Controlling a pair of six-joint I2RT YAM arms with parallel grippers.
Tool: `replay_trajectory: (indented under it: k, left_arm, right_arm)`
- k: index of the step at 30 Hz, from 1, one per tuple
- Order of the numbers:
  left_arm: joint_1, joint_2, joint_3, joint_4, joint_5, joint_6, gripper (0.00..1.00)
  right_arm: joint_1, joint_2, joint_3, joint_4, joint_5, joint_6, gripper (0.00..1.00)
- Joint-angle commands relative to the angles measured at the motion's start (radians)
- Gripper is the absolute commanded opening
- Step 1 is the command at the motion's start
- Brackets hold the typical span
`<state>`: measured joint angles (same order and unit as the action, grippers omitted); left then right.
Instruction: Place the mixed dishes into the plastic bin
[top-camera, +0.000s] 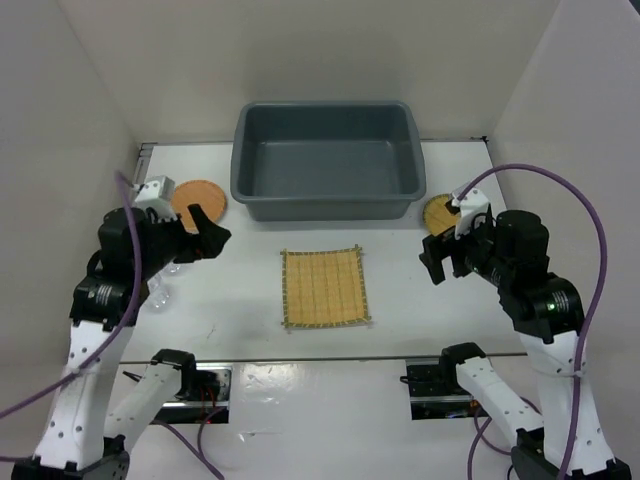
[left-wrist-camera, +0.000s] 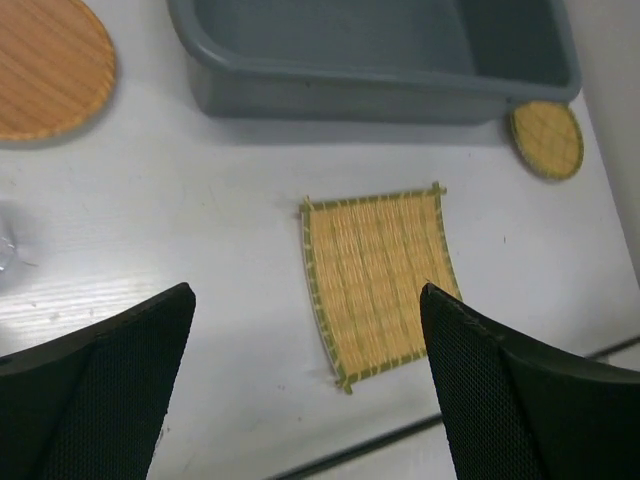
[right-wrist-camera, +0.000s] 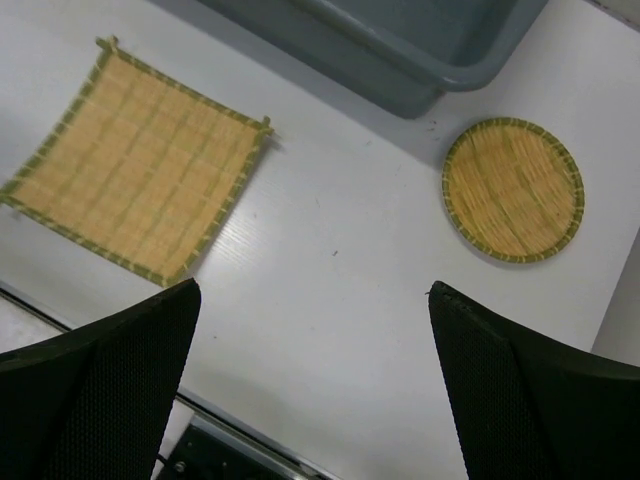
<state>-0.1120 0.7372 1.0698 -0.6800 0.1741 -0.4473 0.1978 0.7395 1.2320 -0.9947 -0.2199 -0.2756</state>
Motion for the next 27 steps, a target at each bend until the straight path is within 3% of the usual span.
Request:
replay_trajectory:
  k: [1,7,11,13,16,20,27]
  left_arm:
    - [-0.055,0.149,-0.044,-0.036,0.106,-0.013,0.99]
    - [-0.262,0.33,-0.053,-0.001,0.004,-0.105,0.99]
    - [-0.319,0.43,-0.135,0.124,0.039,-0.229,0.99]
    - [-0.328,0.41,-0.207,0.247,0.057,-0.352,0.99]
    - [-0.328,0.355,-0.294,0.284,0.045,-0.412,0.99]
    - [-0.337,0.39,-0.326,0.243,0.05,-0.39,0.99]
    - [-0.337,0.524,-0.372,0.362,0.097,-0.426,0.99]
  right_arm:
    - [0.015,0.009,-0.055,-0.001,0.071,-0.094,0.99]
    - [0.04,0.107,-0.101,0.125,0.132,-0.183,0.99]
    - [0.064,0.263,-0.101,0.208,-0.007,-0.119,0.99]
    - [0.106,0.334,-0.101,0.208,-0.054,0.002,0.99]
    - [0.111,0.463,-0.147,0.232,-0.168,0.123,0.99]
    - [0.094,0.529,-0.183,0.263,-0.159,0.168,0.99]
    - [0.094,0.909,-0.098,0.192,-0.314,0.119,0.99]
